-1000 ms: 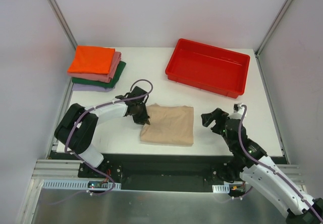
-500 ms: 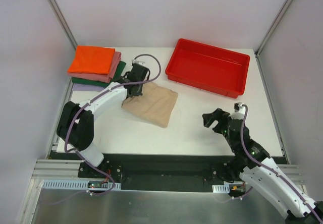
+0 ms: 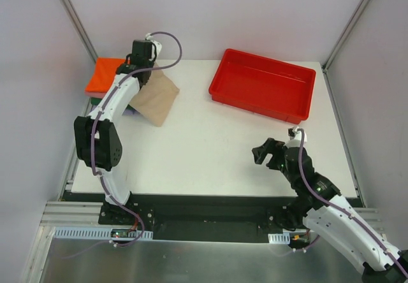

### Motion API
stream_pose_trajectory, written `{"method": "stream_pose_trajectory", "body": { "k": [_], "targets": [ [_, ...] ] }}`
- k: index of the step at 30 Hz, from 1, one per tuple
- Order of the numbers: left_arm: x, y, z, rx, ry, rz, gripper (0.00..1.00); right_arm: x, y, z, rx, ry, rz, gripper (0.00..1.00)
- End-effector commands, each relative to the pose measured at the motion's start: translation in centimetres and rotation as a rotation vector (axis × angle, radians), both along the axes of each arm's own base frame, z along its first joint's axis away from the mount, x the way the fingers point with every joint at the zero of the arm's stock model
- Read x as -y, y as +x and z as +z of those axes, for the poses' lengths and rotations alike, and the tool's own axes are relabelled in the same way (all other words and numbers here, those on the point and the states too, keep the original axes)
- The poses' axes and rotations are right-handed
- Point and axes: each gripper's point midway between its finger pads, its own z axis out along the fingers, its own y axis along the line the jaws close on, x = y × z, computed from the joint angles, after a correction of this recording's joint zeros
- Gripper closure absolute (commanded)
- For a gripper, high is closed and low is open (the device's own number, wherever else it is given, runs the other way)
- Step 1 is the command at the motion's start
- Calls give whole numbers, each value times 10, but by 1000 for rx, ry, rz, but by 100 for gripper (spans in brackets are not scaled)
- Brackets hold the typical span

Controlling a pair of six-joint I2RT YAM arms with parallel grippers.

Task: Fold and stack the t-shirts
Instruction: Put the neatly folded tshirt into the corner of the board with the left arm

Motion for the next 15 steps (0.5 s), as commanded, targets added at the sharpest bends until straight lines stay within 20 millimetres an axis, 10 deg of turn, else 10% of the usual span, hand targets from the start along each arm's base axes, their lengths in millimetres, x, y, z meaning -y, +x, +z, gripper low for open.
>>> {"method": "stream_pose_trajectory", "body": {
  "k": [1, 15],
  "targets": [
    [-32, 26, 70, 156, 94, 60, 100, 13, -3, -13, -17, -105, -1, 4],
    [-42, 20, 184, 401, 108, 27, 100, 49, -7, -22, -88, -259, -127, 4]
  ]
}}
